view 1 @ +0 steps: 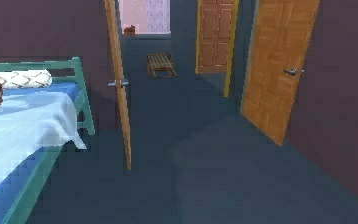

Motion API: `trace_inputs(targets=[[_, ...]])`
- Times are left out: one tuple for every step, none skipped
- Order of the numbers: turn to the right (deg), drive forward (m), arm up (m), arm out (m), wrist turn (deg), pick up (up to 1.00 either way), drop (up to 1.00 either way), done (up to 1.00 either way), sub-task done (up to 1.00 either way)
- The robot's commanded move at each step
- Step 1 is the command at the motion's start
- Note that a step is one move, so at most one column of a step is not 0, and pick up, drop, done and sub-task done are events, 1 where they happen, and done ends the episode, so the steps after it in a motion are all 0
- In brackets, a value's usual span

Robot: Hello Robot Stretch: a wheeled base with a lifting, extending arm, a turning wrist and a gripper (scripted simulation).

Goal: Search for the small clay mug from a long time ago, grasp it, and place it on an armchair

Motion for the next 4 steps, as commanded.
trace_inputs(targets=[[0.0,1.00,0.00,0.00,0.0,0.00,0.00,0.00,0.00],[-6.0,0.00,0.00,0.00,0.0,0.00,0.00,0.00,0.00],[0.0,0.70,0.00,0.00,0.0,0.00,0.00,0.00,0.00],[-9.0,0.00,0.00,0.00,0.0,0.00,0.00,0.00,0.00]])
